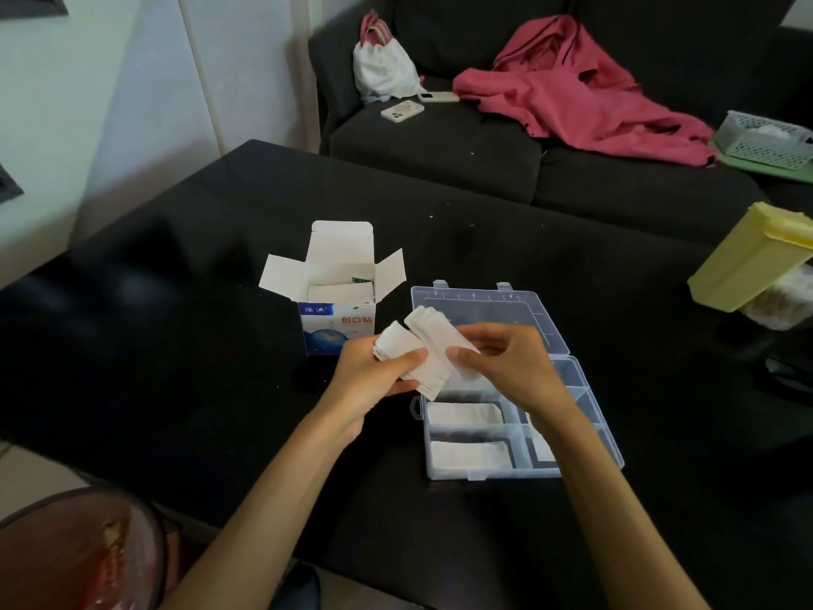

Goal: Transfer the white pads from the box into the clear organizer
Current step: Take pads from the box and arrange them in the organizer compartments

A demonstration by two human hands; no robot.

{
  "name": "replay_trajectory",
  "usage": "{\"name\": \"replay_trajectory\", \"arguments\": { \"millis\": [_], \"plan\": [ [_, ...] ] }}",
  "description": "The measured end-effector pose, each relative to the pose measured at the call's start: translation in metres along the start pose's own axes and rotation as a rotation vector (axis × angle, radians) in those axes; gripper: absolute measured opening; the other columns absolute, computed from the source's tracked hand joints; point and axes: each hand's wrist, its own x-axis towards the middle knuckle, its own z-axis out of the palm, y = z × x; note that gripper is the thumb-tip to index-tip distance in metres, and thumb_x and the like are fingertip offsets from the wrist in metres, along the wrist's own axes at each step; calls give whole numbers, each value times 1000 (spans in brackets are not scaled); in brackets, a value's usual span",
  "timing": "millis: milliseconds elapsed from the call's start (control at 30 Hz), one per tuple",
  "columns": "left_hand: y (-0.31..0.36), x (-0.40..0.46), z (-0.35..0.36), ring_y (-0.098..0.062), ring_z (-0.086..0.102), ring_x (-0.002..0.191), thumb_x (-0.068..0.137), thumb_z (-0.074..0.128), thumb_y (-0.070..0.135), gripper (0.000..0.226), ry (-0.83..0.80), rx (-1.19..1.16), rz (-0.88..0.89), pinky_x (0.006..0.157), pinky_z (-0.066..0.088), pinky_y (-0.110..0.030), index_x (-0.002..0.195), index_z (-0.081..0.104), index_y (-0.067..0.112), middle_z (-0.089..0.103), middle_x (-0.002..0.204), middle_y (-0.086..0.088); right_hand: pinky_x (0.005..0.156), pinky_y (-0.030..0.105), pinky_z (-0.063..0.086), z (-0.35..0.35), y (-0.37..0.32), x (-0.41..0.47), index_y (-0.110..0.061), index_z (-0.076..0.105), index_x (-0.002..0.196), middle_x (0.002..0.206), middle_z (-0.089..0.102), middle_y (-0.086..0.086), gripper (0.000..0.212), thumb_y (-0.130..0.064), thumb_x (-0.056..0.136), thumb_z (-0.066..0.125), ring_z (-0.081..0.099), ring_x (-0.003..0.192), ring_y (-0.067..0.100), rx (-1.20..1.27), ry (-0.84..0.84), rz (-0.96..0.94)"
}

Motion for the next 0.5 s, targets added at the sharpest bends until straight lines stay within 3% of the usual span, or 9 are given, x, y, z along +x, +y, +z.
{"name": "replay_trajectory", "arguments": {
  "millis": [100, 167, 300, 400, 500],
  "plan": [
    [7, 2, -6, -14, 65, 97, 87, 64, 8, 23, 44, 10, -10, 57, 55, -17, 106, 67, 20, 67, 111, -4, 61, 12, 50, -14, 1, 6, -13, 63, 117, 104, 63, -5, 34, -12, 83, 66, 60, 85, 4, 47, 42, 13],
    [11, 3, -11, -19, 61, 107, 87, 64, 8, 28, 97, 35, -5, 57, 55, -17, 113, 66, 17, 64, 120, -6, 69, 15, 50, -29, 3, 15, -11, 62, 118, 111, 64, 2, 33, -13, 86, 64, 60, 92, 10, -143, -1, -29],
    [16, 2, -21, -16, 59, 102, 87, 63, 7, 25, 125, 73, 30, 57, 55, -17, 109, 65, 19, 63, 121, -6, 84, 24, 47, -36, 6, 29, -10, 64, 115, 118, 64, 6, 28, -15, 88, 61, 55, 96, 11, -538, -266, -103],
    [17, 2, -21, -13, 57, 99, 87, 64, 7, 26, 133, 68, 22, 56, 54, -16, 110, 65, 20, 63, 121, -6, 93, 33, 48, -29, 5, 33, -12, 65, 114, 121, 63, 5, 26, -16, 88, 61, 58, 105, 17, -608, -360, -112],
    [18, 2, -21, -13, 57, 98, 86, 64, 7, 26, 131, 60, 13, 57, 54, -16, 110, 65, 20, 62, 121, -7, 94, 32, 49, -25, 4, 35, -12, 64, 115, 123, 62, 6, 26, -16, 89, 60, 59, 108, 18, -638, -425, -120]
  ]
}}
